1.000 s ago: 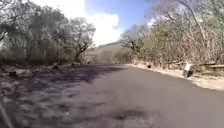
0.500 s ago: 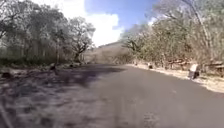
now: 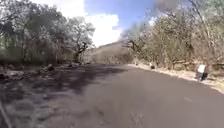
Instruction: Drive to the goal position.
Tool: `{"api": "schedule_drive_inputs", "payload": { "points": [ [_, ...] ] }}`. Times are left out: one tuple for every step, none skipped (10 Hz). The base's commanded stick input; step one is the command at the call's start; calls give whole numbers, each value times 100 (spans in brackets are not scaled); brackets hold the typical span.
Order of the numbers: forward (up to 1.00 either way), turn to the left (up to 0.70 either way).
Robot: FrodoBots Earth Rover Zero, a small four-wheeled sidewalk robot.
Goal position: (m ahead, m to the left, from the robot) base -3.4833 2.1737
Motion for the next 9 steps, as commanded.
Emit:
{"api": "schedule_drive_inputs", "payload": {
  "points": [
    [70,0],
    [70,0],
    [70,0],
    [70,0],
    [70,0],
    [70,0],
    [70,0],
    [70,0],
    [70,0]
  ]
}}
